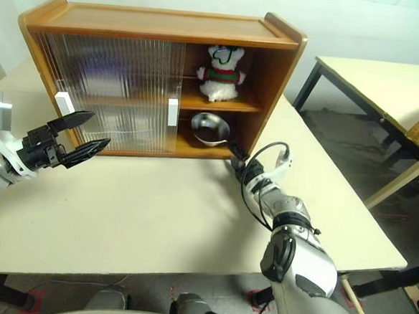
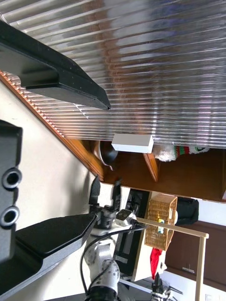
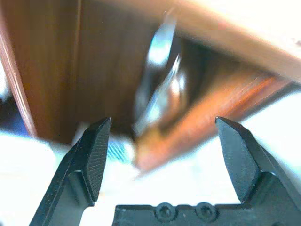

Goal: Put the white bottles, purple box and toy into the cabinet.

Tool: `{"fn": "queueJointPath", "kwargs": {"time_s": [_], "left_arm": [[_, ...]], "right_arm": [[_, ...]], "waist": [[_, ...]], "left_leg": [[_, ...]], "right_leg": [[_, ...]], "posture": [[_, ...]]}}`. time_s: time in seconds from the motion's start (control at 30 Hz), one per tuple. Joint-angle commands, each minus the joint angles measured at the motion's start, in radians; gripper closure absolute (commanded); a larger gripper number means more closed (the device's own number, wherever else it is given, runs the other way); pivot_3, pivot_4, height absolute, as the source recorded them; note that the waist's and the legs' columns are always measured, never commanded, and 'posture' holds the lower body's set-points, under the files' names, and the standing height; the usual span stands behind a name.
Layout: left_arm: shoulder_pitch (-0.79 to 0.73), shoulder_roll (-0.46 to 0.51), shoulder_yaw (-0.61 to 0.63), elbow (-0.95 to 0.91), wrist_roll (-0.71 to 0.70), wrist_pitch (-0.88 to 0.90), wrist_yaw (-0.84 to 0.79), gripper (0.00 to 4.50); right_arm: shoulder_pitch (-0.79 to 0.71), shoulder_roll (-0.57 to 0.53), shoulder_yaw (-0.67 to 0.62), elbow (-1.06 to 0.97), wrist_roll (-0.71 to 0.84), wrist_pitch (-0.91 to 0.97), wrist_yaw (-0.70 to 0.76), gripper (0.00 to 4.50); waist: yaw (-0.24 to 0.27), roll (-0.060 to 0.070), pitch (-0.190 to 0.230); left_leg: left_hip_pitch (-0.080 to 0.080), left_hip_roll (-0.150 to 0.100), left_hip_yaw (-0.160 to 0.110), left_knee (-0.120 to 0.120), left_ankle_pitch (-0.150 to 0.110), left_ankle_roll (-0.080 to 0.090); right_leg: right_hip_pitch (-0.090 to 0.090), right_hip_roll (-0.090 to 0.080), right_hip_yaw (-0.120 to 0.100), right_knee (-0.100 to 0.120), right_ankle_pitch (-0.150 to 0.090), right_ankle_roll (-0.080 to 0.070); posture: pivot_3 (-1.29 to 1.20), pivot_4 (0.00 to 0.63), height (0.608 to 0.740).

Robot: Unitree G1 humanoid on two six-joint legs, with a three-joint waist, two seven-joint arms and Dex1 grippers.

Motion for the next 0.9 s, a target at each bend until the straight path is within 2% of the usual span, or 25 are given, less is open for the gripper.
{"fn": "queueJointPath", "kwargs": {"time_s": [0.03,0.13,0.23,0.3,0.37,0.5,0.67,0.8,0.83,0.9], "left_arm": [[-0.014,-0.006,-0.019,0.032,0.022,-0.015,-0.016,0.00],[-0.023,-0.011,-0.026,0.045,0.026,-0.021,-0.023,0.00],[-0.034,-0.015,-0.030,0.058,0.031,-0.024,-0.031,0.00],[-0.040,-0.015,-0.031,0.068,0.034,-0.027,-0.038,0.00],[-0.042,-0.015,-0.030,0.079,0.037,-0.032,-0.046,0.00],[-0.038,-0.016,-0.027,0.089,0.042,-0.041,-0.057,0.00],[-0.032,-0.014,-0.020,0.092,0.043,-0.047,-0.062,0.00],[-0.027,-0.012,-0.018,0.085,0.044,-0.046,-0.059,0.00],[-0.025,-0.012,-0.017,0.079,0.043,-0.043,-0.055,0.00],[-0.022,-0.011,-0.015,0.071,0.041,-0.039,-0.050,0.00]], "right_arm": [[0.155,0.057,0.179,-0.312,-0.103,-0.108,0.108,0.04],[0.264,0.098,0.261,-0.529,-0.153,-0.198,0.082,0.04],[0.354,0.100,0.362,-0.684,-0.263,-0.384,0.075,0.04],[0.375,0.113,0.385,-0.730,-0.290,-0.442,0.038,0.43],[0.378,0.119,0.416,-0.747,-0.332,-0.519,0.012,1.00],[0.341,0.149,0.454,-0.749,-0.380,-0.582,-0.074,2.56],[0.300,0.168,0.564,-0.745,-0.519,-0.652,-0.167,4.46],[0.267,0.200,0.625,-0.755,-0.584,-0.678,-0.234,4.46],[0.249,0.230,0.641,-0.758,-0.586,-0.664,-0.252,4.46],[0.212,0.285,0.660,-0.755,-0.589,-0.636,-0.293,4.46]], "waist": [[-0.005,0.000,0.000],[-0.019,0.003,0.002],[-0.029,0.005,0.003],[-0.033,0.005,0.003],[-0.037,0.005,0.003],[-0.039,0.005,0.003],[-0.039,0.005,0.003],[-0.037,0.005,0.003],[-0.036,0.005,0.003],[-0.036,0.005,0.003]], "left_leg": [[0.000,0.001,0.002,-0.001,0.000,0.000],[0.001,0.003,0.002,-0.001,-0.001,0.001],[0.002,0.003,0.002,0.000,-0.001,0.002],[0.003,0.004,0.002,0.000,-0.001,0.002],[0.005,0.004,0.001,0.000,-0.001,0.002],[0.009,0.004,-0.005,0.000,-0.001,0.002],[0.008,0.005,-0.008,-0.001,-0.001,0.002],[0.006,0.007,-0.008,-0.003,-0.001,0.002],[0.004,0.008,-0.009,-0.003,-0.001,0.002],[0.001,0.008,-0.010,-0.003,-0.001,0.002]], "right_leg": [[0.000,0.001,-0.001,0.000,0.001,0.002],[0.000,0.003,-0.001,0.000,0.002,0.002],[0.000,0.004,-0.001,0.000,0.001,0.005],[0.001,0.004,0.000,0.000,-0.003,0.010],[0.001,0.003,0.000,0.000,-0.004,0.006],[0.004,0.002,0.000,0.000,-0.003,0.005],[0.003,0.001,0.000,0.000,-0.003,0.004],[-0.001,0.001,0.000,0.000,-0.004,0.003],[-0.002,0.001,-0.001,0.000,0.000,-0.001],[-0.005,0.001,-0.001,0.000,0.004,0.002]], "posture": [[0.03,0.000,0.740],[0.02,0.000,0.740],[0.01,0.000,0.740],[0.01,0.000,0.740],[0.01,0.000,0.740],[0.01,0.000,0.740],[0.02,0.000,0.740],[0.03,0.000,0.740],[0.03,0.000,0.740],[0.03,0.000,0.740]]}}
